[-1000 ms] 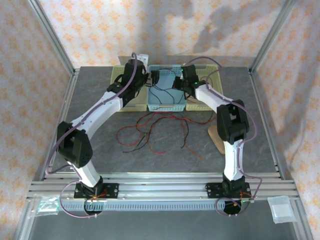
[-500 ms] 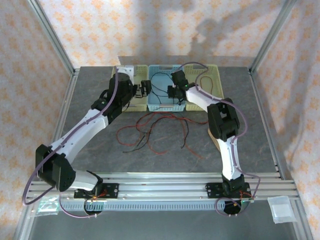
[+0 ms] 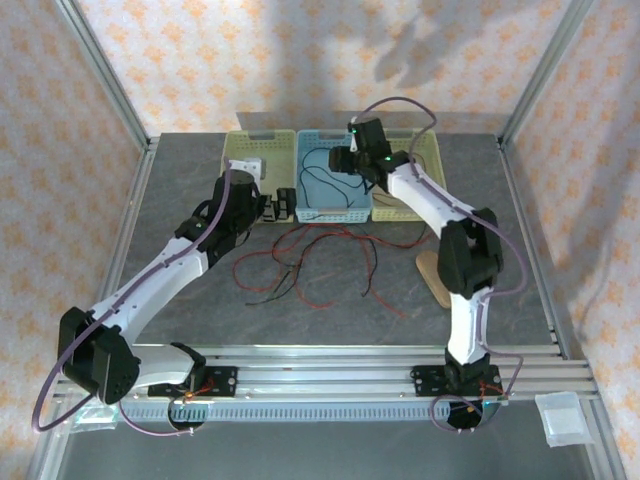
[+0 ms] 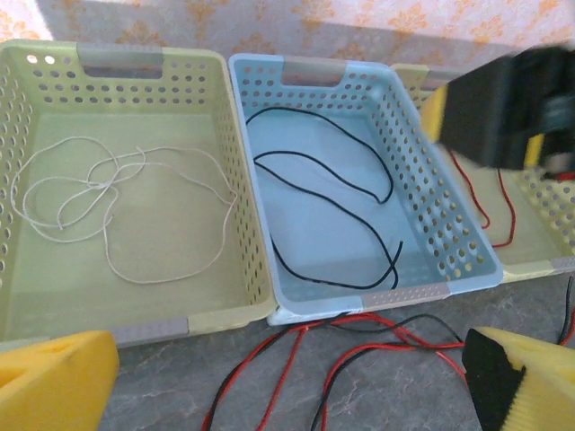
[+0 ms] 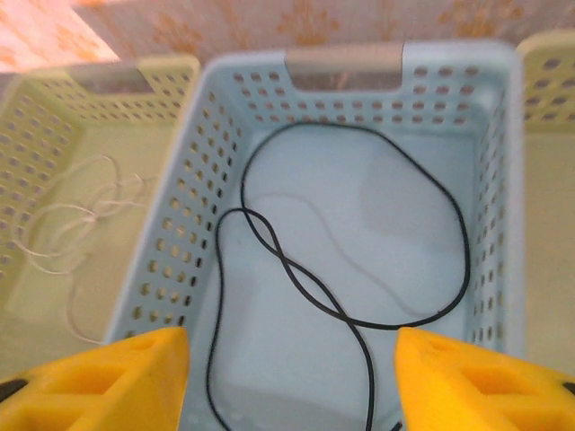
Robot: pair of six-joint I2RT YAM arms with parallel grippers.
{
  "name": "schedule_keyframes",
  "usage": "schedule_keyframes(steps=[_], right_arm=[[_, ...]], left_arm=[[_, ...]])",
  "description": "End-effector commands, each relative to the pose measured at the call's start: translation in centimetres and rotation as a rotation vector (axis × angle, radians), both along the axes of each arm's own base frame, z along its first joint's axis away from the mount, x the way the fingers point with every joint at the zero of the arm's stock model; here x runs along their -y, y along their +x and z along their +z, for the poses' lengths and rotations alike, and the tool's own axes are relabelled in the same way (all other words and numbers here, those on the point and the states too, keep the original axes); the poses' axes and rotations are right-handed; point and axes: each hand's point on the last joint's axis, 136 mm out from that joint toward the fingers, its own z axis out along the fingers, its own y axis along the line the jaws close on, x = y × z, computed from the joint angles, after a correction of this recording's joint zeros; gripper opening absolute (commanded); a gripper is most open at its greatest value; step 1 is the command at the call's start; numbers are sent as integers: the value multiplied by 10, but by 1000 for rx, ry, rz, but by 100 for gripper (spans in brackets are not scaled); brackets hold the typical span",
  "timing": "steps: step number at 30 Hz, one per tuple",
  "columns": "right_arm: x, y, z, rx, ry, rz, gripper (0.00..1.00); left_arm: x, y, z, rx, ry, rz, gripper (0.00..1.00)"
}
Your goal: Untangle the cables
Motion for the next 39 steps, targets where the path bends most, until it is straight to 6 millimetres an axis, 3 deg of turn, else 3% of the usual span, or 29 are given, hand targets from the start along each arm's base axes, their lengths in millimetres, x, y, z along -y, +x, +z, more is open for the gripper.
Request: schedule_keyframes(steps=[1,5,8,12,18,24,27,30,34,36,39], right_arm=[[18,-15,36,62,17,-56,69],[46,-45,51,105,70,-160,71],[74,-79,47,112,88,-242,61],[93,-126,12,47,3,-201,60],[91,-184,-54,-144,-20,-122,55],[69,-209,-95,-230,-85,-15,48],[51,-209,-99,-231,-81,3,46],[36,-206,-97,-226,-45,-4,44],[28,-197,-85,-198,-25,-21,42],[25,-192,-74,-173,-14,-17,41],[23,-187,-54,-127,2,-10,41]], left_arm=[[5,-13,0,-5,0,-7,99],[32,-33,-7,-7,12,-45,99],[58,-45,-18,-35,-55,-89,100],[84,-54,-24,-14,-122,-107,99],[101,-57,-41,-30,-182,-103,99],[86,-64,-59,-58,-313,1,98],[67,-71,-77,-102,-308,70,83],[36,-82,-110,-192,-242,167,83],[-8,-93,-150,-321,-238,278,70],[-16,-93,-160,-365,-264,278,67],[-11,-83,-166,-405,-209,207,63]])
